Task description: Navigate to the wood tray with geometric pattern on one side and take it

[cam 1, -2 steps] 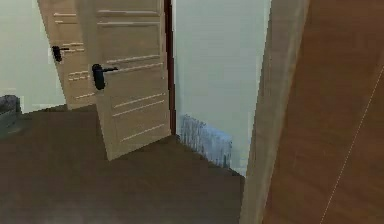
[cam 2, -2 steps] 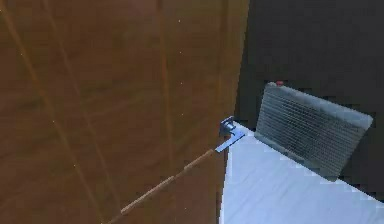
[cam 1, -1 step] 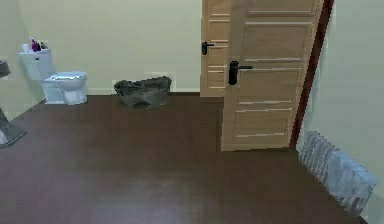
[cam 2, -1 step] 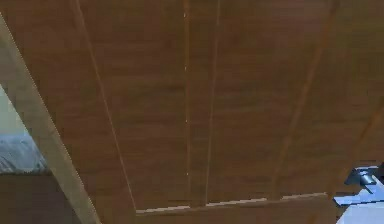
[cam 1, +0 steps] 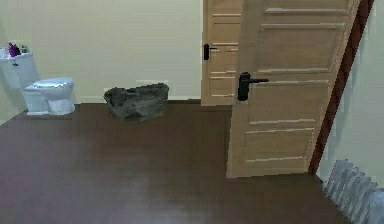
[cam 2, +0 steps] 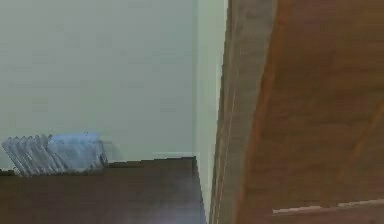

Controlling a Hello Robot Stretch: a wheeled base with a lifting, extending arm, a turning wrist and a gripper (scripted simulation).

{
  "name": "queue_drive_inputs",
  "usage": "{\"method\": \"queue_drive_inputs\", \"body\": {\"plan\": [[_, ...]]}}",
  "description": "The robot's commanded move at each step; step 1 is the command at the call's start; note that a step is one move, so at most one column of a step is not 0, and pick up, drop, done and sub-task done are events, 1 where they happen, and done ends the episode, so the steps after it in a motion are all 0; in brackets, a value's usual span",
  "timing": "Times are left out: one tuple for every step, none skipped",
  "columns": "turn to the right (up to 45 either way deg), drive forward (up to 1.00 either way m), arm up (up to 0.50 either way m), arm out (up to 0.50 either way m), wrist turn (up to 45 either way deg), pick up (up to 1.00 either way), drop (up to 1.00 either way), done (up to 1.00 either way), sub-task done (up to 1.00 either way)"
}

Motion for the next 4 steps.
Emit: {"method": "queue_drive_inputs", "body": {"plan": [[-45.0,0.00,0.00,0.00,0.0,0.00,0.00,0.00,0.00],[0.0,1.00,0.00,0.00,0.0,0.00,0.00,0.00,0.00],[-3.0,0.00,0.00,0.00,0.0,0.00,0.00,0.00,0.00],[0.0,1.00,0.00,0.00,0.0,0.00,0.00,0.00,0.00]]}}
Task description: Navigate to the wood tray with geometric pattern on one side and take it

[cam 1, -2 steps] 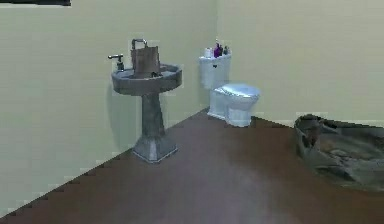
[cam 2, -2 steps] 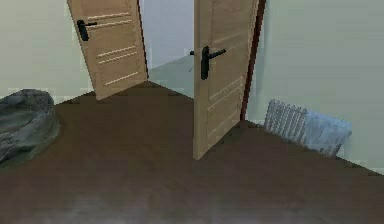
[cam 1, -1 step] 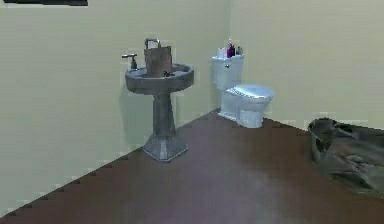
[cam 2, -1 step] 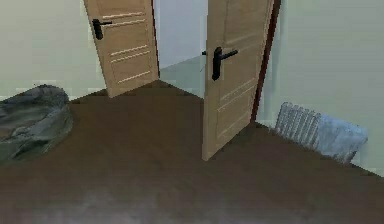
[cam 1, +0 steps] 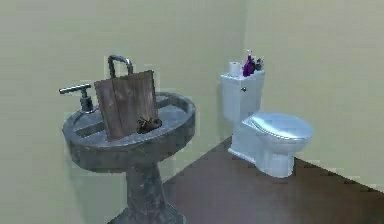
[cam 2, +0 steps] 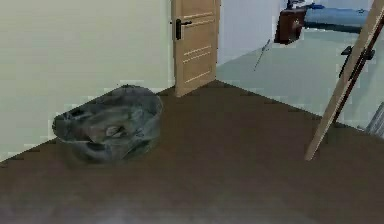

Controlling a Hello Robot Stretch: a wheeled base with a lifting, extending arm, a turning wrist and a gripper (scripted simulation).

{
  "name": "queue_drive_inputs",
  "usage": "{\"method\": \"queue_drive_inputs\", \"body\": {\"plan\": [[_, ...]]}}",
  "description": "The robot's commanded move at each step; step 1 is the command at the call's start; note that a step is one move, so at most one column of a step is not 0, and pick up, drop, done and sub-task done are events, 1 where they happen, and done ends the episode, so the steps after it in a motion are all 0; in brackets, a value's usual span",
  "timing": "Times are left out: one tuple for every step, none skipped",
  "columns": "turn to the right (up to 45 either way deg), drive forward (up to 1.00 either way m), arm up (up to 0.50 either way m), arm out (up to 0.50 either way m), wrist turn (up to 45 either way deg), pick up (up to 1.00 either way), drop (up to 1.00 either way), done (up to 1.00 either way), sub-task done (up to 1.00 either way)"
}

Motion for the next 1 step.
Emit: {"method": "queue_drive_inputs", "body": {"plan": [[-39.0,0.00,0.00,0.00,0.0,0.00,0.00,0.00,0.00]]}}
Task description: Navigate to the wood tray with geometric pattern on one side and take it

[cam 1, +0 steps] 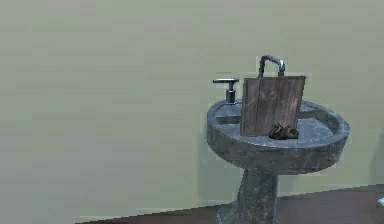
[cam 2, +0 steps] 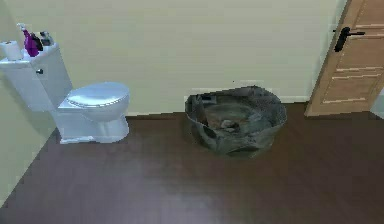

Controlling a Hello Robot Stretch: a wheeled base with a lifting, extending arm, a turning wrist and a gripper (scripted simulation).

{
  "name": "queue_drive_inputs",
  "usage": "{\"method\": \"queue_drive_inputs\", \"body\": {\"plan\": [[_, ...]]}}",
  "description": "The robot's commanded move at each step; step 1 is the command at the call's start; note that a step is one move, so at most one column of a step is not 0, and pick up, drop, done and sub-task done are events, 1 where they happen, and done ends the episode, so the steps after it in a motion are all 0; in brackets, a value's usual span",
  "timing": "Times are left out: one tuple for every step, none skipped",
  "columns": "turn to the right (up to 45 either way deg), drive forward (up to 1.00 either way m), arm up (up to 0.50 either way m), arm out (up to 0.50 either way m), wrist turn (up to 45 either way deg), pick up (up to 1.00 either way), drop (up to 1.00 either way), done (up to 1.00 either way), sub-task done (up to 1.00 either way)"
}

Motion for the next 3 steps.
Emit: {"method": "queue_drive_inputs", "body": {"plan": [[-3.0,0.00,0.00,0.00,0.0,0.00,0.00,0.00,0.00],[0.0,0.05,0.00,0.00,0.0,0.00,0.00,0.00,0.00],[-45.0,0.00,0.00,0.00,0.0,0.00,0.00,0.00,0.00]]}}
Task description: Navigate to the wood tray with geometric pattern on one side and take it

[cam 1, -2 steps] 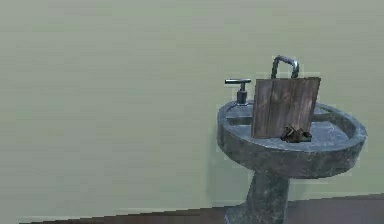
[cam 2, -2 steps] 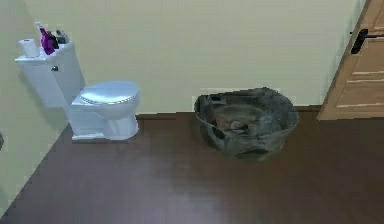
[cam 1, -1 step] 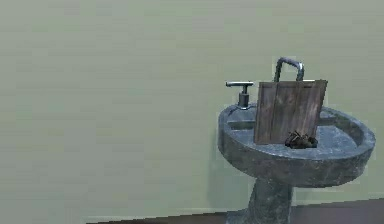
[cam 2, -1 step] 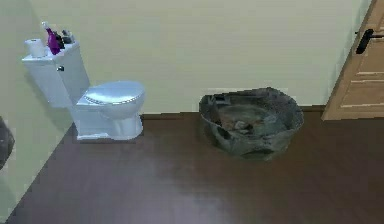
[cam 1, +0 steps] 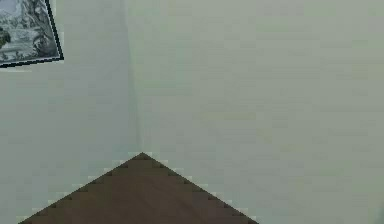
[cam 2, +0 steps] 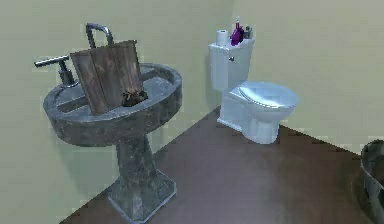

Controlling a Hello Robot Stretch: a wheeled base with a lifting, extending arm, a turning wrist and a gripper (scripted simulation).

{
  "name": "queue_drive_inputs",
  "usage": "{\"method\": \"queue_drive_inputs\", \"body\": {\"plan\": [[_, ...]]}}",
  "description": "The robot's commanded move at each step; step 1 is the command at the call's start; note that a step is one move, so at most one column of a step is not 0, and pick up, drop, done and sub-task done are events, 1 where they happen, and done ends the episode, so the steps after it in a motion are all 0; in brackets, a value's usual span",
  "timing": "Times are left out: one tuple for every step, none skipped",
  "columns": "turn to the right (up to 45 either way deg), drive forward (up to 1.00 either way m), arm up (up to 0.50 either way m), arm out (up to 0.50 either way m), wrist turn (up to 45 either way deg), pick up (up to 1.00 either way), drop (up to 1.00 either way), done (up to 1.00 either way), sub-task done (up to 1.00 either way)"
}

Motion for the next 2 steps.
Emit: {"method": "queue_drive_inputs", "body": {"plan": [[-15.0,0.00,0.00,0.00,0.0,0.00,0.00,0.00,0.00],[45.0,0.00,0.00,0.00,0.0,0.00,0.00,0.00,0.00]]}}
